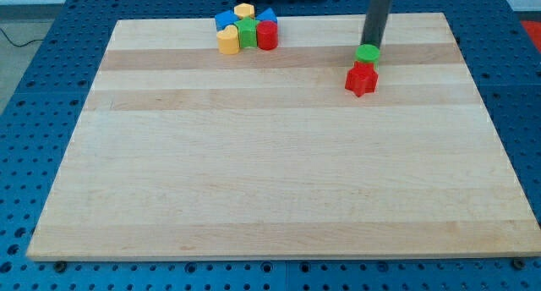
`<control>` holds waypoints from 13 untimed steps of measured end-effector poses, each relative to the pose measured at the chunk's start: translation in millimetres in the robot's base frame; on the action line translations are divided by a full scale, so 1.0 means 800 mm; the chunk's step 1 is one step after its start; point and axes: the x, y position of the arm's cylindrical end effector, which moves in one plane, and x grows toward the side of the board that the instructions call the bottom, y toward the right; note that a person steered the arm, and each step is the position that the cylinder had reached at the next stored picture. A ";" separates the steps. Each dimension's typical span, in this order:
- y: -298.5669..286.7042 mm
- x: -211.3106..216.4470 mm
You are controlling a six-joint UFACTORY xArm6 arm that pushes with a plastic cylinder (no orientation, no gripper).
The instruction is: Separate the green star blue cube and yellow heart from the group of blocks
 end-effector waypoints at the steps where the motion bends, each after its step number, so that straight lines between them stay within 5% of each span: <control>1: -0.016 0.003; 3: -0.029 -0.016; 7: -0.348 0.058; 8: -0.440 0.003; 10: -0.471 -0.116; 13: -0.425 -0.116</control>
